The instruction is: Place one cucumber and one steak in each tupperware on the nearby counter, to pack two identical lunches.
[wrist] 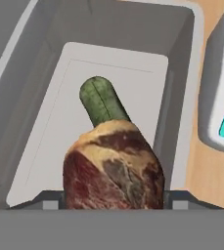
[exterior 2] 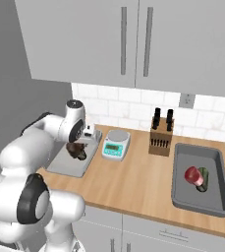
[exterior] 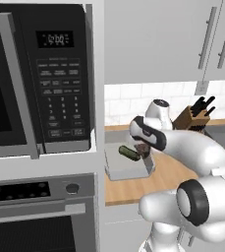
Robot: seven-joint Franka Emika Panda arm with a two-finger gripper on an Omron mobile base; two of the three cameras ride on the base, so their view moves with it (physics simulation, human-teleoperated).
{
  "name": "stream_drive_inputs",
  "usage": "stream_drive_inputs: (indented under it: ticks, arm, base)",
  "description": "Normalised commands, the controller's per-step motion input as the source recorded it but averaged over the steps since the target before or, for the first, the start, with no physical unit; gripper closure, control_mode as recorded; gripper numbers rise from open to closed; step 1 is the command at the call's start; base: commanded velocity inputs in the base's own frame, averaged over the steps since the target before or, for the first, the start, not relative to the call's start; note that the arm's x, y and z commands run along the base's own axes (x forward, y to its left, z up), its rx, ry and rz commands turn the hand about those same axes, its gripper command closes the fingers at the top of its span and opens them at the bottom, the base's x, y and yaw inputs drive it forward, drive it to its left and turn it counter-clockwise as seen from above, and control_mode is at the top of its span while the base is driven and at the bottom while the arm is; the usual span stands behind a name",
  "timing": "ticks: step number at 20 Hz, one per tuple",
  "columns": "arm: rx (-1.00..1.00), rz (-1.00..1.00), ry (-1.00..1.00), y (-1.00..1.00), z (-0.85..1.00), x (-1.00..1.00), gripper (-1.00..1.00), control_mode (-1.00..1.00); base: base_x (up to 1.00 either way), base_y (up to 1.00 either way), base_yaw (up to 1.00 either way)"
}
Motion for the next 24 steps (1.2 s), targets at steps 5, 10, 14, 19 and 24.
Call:
stream_drive_inputs:
  ticks: [5,10,14,19,24]
  arm:
    - [-0.02,0.0,0.0,0.39,-0.42,0.18,1.0,-1.0]
    - [0.0,0.0,0.0,0.29,-0.3,0.14,1.0,-1.0]
    - [0.0,0.0,0.0,0.02,-0.21,0.12,1.0,-1.0]
    - [0.0,0.0,-0.03,0.0,-0.2,0.27,1.0,-1.0]
    - [0.0,0.0,-0.01,0.0,-0.21,0.29,1.0,-1.0]
  base:
    - [0.0,0.0,0.0]
    - [0.0,0.0,0.0]
    - [0.0,0.0,0.0]
    - [0.0,0.0,0.0]
    - [0.0,0.0,0.0]
